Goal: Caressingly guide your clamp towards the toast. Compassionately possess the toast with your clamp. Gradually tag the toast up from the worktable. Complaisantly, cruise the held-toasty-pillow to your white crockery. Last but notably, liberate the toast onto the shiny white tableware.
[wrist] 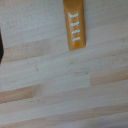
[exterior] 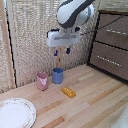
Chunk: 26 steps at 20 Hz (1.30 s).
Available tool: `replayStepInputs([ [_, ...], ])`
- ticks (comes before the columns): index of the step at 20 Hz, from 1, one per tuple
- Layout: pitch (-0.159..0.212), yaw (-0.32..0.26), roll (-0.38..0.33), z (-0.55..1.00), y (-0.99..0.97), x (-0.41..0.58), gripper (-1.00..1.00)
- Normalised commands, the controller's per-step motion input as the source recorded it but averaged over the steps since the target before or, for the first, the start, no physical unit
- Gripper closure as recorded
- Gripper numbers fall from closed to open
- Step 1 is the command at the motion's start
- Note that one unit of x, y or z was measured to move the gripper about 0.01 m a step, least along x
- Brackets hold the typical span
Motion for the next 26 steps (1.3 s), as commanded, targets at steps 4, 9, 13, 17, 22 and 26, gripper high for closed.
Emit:
replayStepInputs([
  [4, 0.0, 0.097, 0.0, -0.36, -0.15, -0.239, -1.0],
  [9, 0.0, 0.142, 0.0, -0.43, -0.25, -0.114, -1.0],
  [13, 0.0, 0.146, 0.0, -0.44, -0.25, -0.056, -1.0],
  [17, 0.0, 0.127, 0.0, -0.45, -0.25, -0.142, -1.0],
  [22, 0.03, 0.1, 0.0, -0.44, -0.15, -0.273, -1.0],
  [26, 0.072, 0.059, 0.0, -0.45, -0.05, -0.244, -1.0],
])
